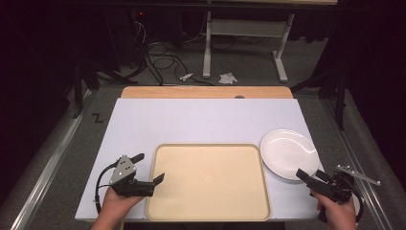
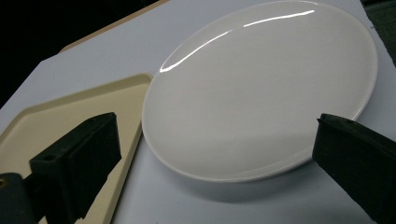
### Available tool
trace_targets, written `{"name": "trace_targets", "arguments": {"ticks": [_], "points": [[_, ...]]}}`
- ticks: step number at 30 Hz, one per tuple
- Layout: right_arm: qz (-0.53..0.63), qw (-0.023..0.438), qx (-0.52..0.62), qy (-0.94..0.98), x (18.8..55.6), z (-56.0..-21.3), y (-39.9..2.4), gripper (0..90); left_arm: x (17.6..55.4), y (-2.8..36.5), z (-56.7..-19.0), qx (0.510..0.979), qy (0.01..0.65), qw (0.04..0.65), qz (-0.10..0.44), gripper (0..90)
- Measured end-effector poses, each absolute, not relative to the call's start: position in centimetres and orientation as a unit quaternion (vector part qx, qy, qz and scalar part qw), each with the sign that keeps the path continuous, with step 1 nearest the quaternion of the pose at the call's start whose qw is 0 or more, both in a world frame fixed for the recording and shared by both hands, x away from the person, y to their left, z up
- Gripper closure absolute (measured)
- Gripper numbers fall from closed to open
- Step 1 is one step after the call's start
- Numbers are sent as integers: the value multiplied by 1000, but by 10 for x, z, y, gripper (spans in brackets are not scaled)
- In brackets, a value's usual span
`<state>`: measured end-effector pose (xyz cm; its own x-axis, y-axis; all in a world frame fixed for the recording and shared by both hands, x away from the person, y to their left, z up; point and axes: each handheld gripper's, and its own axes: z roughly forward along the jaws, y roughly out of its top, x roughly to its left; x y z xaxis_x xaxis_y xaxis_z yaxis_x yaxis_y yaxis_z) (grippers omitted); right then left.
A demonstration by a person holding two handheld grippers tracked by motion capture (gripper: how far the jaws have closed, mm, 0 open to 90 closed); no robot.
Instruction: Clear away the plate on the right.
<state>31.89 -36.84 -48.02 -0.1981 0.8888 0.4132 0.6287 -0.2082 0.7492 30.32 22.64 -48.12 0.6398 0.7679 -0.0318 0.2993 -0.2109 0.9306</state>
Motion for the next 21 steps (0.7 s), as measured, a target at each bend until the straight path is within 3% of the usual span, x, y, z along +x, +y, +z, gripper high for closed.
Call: {"name": "trace_targets", "arguments": {"ticks": [21], "points": [[479, 57, 687, 544, 321, -494, -385, 135, 303, 225, -482, 748, 355, 515, 221, 26]]}}
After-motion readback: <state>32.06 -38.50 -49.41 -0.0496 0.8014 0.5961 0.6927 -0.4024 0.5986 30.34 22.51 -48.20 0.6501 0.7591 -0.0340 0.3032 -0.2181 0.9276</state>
